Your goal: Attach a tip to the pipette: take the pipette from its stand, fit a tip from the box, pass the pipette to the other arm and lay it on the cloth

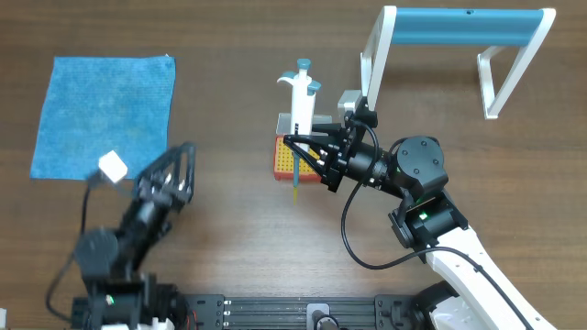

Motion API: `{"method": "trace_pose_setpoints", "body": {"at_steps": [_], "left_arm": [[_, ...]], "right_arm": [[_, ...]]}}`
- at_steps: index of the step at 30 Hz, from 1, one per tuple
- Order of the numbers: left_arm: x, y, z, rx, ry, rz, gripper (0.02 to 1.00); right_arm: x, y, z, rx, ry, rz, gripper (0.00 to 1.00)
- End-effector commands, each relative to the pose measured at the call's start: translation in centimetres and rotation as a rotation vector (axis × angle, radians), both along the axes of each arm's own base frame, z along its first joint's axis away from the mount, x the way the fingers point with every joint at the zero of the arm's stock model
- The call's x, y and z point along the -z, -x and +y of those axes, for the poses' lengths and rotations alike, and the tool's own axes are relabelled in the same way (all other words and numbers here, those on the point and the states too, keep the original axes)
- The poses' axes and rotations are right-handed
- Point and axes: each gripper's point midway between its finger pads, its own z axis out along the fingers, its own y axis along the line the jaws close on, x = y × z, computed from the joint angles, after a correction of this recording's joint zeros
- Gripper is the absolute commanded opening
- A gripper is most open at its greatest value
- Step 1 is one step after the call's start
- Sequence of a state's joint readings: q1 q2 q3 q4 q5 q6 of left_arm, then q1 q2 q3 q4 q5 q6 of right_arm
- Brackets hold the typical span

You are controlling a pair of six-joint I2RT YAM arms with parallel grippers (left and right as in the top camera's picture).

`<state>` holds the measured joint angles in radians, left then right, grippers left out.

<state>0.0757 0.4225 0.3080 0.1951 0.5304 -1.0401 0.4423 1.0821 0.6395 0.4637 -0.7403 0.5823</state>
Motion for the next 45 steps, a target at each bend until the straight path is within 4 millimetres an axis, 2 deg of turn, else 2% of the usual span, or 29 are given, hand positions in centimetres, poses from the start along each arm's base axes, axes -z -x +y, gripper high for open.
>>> {"method": "trace_pose_setpoints", "body": {"at_steps": [1, 4, 7, 11, 13, 19, 24, 29, 33, 44, 45], "left_arm": [[-5.2, -1.1, -5.5, 0.425, -0.207, -0.1, 0.998], [-5.8, -1.7, -7.3, 0.653, -0.211, -0.111, 1.0], [-6.3, -1.3, -9.1, 0.89, -0.204, -0.159, 1.0], [-6.4, -1.1, -11.3, 1.044, -0.199, -0.194, 1.0], [-7.0, -0.6, -12.6, 1.086, -0.227, -0.269, 1.0], [-9.4, 1.2, -14.7, 1.106, -0.283, -0.467, 1.0], [-9.3, 0.9, -15.0, 1.099, -0.269, -0.452, 1.0], [-9.3, 0.3, -15.0, 1.071, -0.258, -0.445, 1.0], [-9.6, -0.3, -15.4, 1.031, -0.248, -0.457, 1.0], [-10.2, 0.1, -17.1, 1.011, -0.242, -0.515, 0.998], [-10.3, -0.1, -17.1, 1.002, -0.238, -0.514, 0.969]], "right_arm": [[-1.1, 1.8, 0.4, -0.114, -0.008, -0.041, 0.075], [-1.1, 2.1, 0.5, -0.132, -0.006, -0.044, 0.075], [-1.2, 2.1, 0.5, -0.131, -0.007, -0.048, 0.075], [-1.2, 2.1, 0.5, -0.132, -0.007, -0.048, 0.075], [-1.2, 2.1, 0.5, -0.132, -0.007, -0.048, 0.075], [-1.2, 2.1, 0.5, -0.132, -0.008, -0.047, 0.075], [-1.3, 2.1, 0.5, -0.133, -0.011, -0.055, 0.075], [-2.4, 3.5, 0.7, -0.207, -0.036, -0.098, 0.075], [-2.4, 3.5, 0.7, -0.21, -0.038, -0.09, 0.075], [-2.4, 3.5, 0.7, -0.212, -0.038, -0.09, 0.075], [-2.4, 3.5, 0.7, -0.213, -0.037, -0.09, 0.075]]}}
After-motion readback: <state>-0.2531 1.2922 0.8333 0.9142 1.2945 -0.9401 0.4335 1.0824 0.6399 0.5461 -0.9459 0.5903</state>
